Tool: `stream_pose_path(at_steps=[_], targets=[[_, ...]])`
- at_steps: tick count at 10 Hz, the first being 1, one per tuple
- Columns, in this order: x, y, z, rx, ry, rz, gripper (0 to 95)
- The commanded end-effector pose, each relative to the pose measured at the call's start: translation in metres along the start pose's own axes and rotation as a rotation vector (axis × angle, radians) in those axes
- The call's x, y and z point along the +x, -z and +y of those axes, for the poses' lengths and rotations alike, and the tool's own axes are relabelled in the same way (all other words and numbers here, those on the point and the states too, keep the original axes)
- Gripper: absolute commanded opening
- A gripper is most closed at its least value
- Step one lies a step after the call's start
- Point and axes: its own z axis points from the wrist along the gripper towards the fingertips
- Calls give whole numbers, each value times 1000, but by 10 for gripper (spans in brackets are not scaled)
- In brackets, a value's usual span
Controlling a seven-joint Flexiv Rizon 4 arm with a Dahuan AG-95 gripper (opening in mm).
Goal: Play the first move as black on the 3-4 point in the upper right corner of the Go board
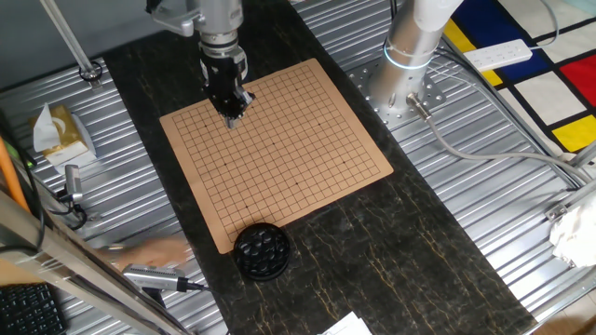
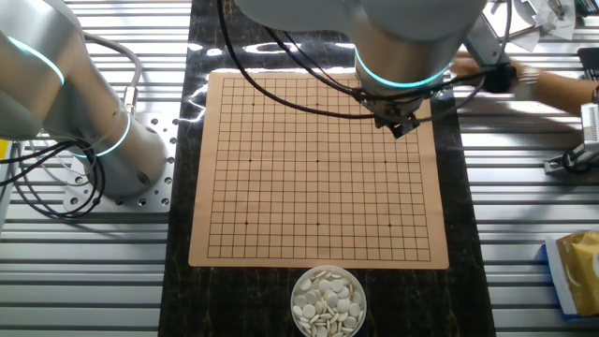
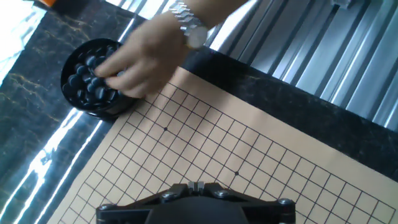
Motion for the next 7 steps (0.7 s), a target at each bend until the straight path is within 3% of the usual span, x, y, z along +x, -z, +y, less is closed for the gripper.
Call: stream_pose_path(at_steps=[1,4,7], targets=[[-6,-7,1,23,0,38,0],[-13,-15,5,22,-2,41,0],[-22,-26,10,10,-26,78,0]])
